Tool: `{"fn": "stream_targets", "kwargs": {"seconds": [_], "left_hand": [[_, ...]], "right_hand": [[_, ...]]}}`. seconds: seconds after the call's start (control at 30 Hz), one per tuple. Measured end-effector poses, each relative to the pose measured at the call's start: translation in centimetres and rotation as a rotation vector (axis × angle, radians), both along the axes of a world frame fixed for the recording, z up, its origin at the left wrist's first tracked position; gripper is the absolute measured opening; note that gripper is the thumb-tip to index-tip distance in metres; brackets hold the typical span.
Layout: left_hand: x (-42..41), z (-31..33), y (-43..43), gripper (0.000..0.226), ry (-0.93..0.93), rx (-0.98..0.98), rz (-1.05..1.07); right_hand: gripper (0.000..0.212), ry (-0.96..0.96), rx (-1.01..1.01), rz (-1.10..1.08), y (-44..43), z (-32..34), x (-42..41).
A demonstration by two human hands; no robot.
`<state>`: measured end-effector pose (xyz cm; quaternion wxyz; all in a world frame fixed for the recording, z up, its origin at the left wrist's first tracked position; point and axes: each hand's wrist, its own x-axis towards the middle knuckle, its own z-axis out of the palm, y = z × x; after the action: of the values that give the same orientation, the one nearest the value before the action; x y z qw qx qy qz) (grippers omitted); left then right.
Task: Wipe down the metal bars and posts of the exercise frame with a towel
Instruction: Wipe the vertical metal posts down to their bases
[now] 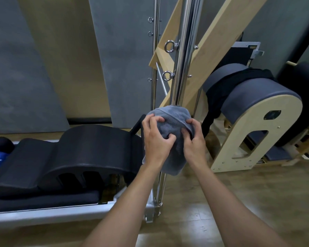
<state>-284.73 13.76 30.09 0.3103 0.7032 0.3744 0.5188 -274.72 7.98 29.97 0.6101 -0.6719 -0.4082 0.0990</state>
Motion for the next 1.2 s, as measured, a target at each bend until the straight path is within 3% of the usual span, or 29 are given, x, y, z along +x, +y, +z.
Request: {"fn": "stream_targets", "kwargs": {"seconds": [0.1,0.23,0.37,0.47,0.6,0.77,0.97,1.1,1.2], "left_hand": [[-0.4,-0.4,-0.6,0.044,-0.018,-0.024,0.011],[-0.4,-1.7,-0.8,0.033,-0.137,-0.316,0.015],[-0.3,-3.5,-0.2,0.032,-0.069,-0.453,0.000],[-0.6,-4.0,-0.9,0.032,-0.049,-0.388,0.020],[0.3,-2.3,0.3,0.036,-0.127,-0.179,0.083],[0.6,-4.1,1.8,0.030,0.071,-0.291,0.089],[2.5,-4.3,-0.7,0.032,-0.151,-0.137,0.219],[2.6,-5.9,-1.5,0.041,-0.032,-0.240,0.221],[2.9,-6.3,-2.4,0.040,0.010,-0.209,0.277]], "right_hand": [[0.031,-0.041,-0.071,0.034,-0.8,0.6,-0.3],[0.050,-0.275,-0.094,0.082,-0.7,-0.1,-1.5],[0.044,-0.110,-0.188,0.109,-0.4,-3.0,0.2],[0.044,-0.119,-0.228,0.113,-0.5,-4.0,0.6],[0.051,-0.079,0.028,0.085,0.6,-3.3,0.8],[0.052,0.046,-0.194,0.242,1.4,-6.4,2.2],[0.041,-0.039,0.098,0.167,1.9,-4.8,2.5],[0.040,-0.027,-0.031,0.231,1.5,-8.3,3.4],[0.042,-0.049,-0.083,0.209,1.3,-9.1,3.7]]}}
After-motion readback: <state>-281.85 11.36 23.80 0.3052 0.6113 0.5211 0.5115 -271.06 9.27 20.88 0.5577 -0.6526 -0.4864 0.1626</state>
